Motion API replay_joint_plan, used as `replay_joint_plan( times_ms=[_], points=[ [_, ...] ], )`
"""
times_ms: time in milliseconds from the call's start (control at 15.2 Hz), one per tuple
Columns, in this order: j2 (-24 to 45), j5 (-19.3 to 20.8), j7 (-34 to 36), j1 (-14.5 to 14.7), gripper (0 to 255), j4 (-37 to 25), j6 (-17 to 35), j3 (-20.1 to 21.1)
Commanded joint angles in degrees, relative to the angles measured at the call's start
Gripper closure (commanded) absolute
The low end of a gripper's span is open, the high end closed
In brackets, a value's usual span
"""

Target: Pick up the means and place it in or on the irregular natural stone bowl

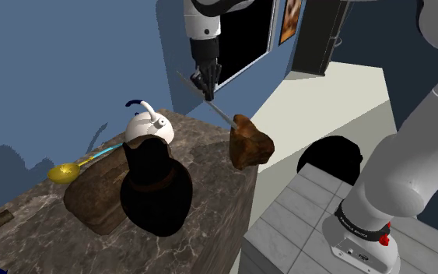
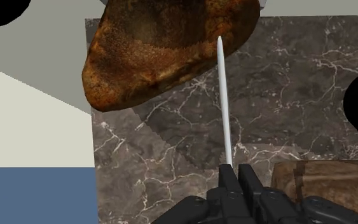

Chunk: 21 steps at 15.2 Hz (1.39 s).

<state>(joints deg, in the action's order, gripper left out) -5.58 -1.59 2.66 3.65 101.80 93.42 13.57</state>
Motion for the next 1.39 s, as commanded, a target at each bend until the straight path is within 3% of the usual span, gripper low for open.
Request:
replay_joint_plan(
  times_ms=[0, 594, 1320],
  points=[
    [-2.94, -0.4, -2.54, -1.01, 255, 2.46, -0.47, -1.38],
    [-14.35, 0.24, -13.59, -4.88, 255, 12.06, -2.38, -8.47],
    [-15.04, 0.11, -13.61, -4.77, 255, 21.19, 6.07, -8.35]
  ],
)
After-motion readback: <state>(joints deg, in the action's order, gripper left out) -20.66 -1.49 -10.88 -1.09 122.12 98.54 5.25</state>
